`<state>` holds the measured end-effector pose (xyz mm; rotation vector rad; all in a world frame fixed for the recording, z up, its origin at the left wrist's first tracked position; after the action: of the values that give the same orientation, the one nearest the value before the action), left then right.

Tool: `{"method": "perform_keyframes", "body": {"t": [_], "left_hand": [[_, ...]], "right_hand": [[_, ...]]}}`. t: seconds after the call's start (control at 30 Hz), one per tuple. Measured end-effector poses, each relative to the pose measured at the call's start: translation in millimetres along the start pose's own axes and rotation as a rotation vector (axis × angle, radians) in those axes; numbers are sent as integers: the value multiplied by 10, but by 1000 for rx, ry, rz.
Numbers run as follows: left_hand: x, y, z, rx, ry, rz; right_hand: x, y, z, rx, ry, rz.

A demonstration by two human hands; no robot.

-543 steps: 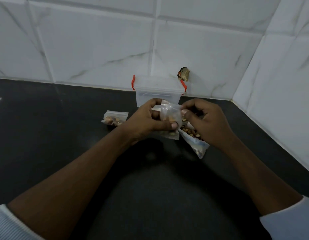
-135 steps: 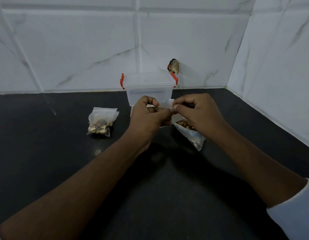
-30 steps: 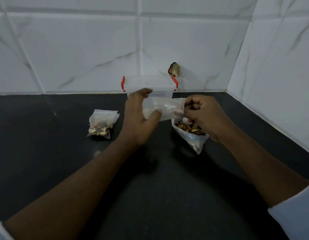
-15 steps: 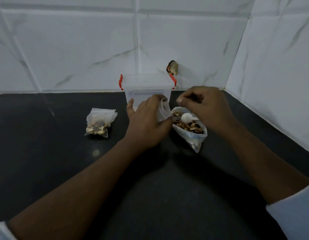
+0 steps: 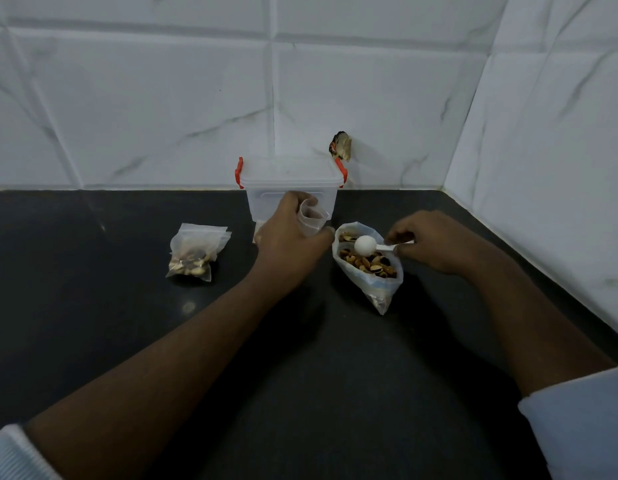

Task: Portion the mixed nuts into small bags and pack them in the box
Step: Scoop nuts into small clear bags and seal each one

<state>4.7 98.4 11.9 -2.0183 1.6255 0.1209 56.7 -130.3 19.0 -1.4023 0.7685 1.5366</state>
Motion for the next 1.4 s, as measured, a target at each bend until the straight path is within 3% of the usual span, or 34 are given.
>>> {"method": "perform_keyframes", "body": {"t": [0.2,0.53,0.7,0.83,0.97,1.2,1.33,1.4], "left_hand": [[209,12,50,-106,-138,12],[259,-12,103,-196,-8,-4],[255,-9,170,-217,69,-1],[258,0,193,-232,93,-6],[249,-4,228,-236,109,-8],[238,-9,256,-242,125,-36],[235,-14,268,-249,113,-44],[242,-13,263,-243,109,-39]], "right_hand": [[-157,55,111,-2,-104,-161],[123,-215,309,-28,139,-58],[55,-183,269,7,70,-124],[111,-191,288,7,36,-73],[-78,-111,235,-2,-74,-202],[157,-211,360,-81,36,-81],[-11,-136,313,-92,-39,-209],[48,-163,373,-119,-8,-197]]}}
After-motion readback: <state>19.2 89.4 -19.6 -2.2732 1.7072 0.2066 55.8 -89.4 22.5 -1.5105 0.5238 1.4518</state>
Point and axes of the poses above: each hand's wrist, its own y-axis away from the middle knuckle, its own x-axis out of the palm, z = x × y, the point moved 6 cm from there along -y, towards the middle knuckle, and after that the axes turned 2 degrees about y, right-handed, at the moved point
